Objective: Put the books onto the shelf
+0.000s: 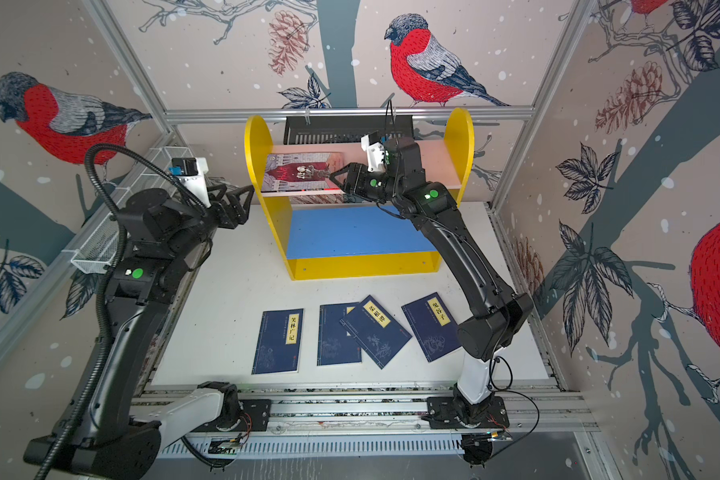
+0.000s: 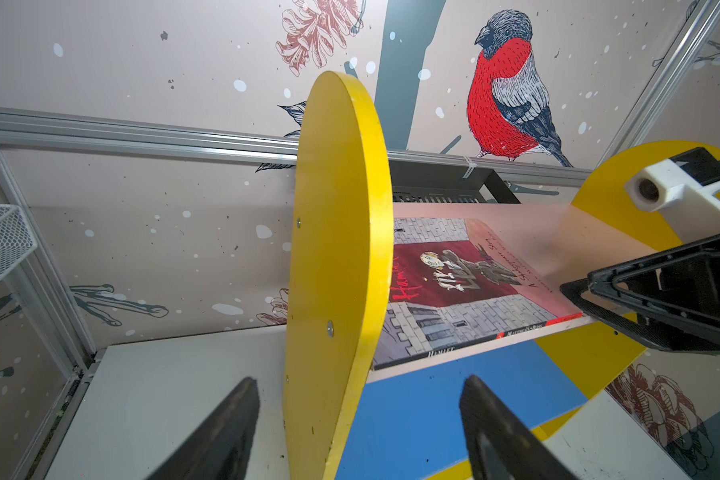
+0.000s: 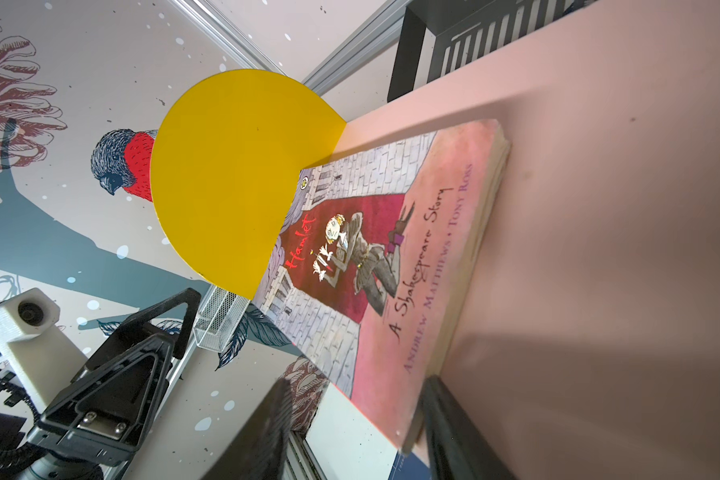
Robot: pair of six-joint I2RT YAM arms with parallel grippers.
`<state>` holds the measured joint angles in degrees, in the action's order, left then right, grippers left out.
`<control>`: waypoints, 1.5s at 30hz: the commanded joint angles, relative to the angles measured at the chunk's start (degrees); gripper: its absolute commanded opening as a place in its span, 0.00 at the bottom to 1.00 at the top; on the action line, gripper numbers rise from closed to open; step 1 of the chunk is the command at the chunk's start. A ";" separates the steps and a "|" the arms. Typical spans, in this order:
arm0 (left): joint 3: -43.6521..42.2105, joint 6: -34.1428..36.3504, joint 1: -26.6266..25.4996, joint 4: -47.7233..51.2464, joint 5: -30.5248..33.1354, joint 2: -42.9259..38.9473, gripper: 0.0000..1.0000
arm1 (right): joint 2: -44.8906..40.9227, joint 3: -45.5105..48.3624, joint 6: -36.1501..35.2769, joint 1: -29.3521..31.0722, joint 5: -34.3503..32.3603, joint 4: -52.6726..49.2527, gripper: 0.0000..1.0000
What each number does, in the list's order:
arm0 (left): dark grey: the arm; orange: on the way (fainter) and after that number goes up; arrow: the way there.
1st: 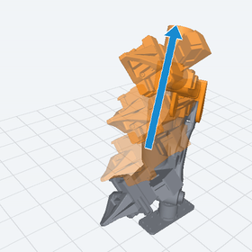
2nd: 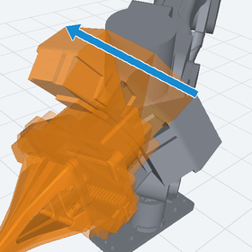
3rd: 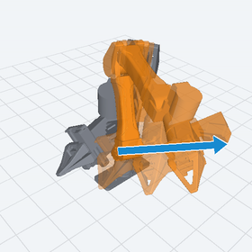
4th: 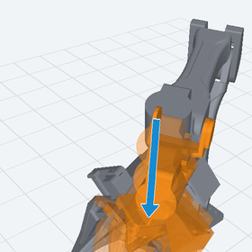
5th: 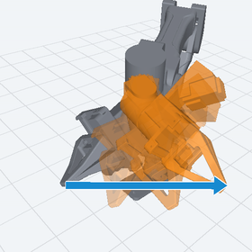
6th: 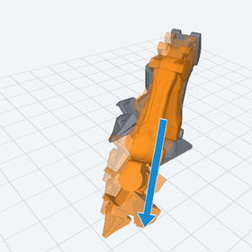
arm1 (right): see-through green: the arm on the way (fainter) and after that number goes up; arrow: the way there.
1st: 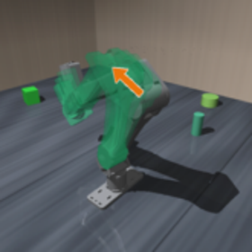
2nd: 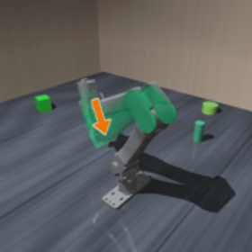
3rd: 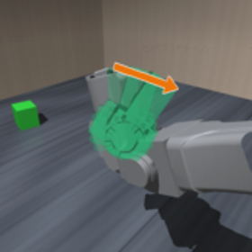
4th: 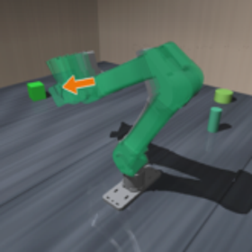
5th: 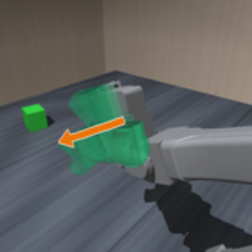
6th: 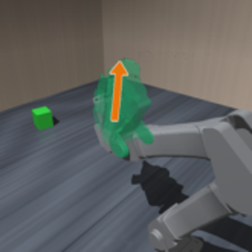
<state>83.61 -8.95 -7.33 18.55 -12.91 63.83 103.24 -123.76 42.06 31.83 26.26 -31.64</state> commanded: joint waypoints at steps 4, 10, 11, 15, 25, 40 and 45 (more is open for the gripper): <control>0.50 -0.10 0.04 1.79 -1.02 -1.87 0.78 | -3.43 -0.51 -0.97 -1.54 -7.15 -2.11 0.55; -1.72 -0.97 0.04 6.00 -3.32 -5.76 0.78 | -10.40 1.07 -2.49 -2.31 -12.82 -3.42 0.55; -2.60 -1.09 0.04 6.75 -4.28 -6.73 0.78 | -12.30 2.60 -2.59 -2.11 -13.69 -3.36 0.55; -9.26 1.00 0.04 8.86 -15.23 -11.54 0.79 | -23.67 15.52 -2.63 0.19 -18.83 -1.80 0.54; -23.70 -7.99 0.04 6.36 -25.23 -17.69 0.80 | -51.59 54.49 8.60 10.81 -30.46 -0.96 0.54; -39.16 -17.26 0.21 3.78 -21.37 -19.80 0.79 | -52.61 82.97 14.12 13.20 -29.29 8.29 0.61; -46.00 -20.22 0.30 -0.38 -23.79 -18.92 0.79 | -48.37 88.48 11.32 6.93 -21.47 16.17 0.61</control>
<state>39.46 -26.26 -7.16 22.26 -35.62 44.60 53.45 -37.15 55.57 40.99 -0.14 -22.22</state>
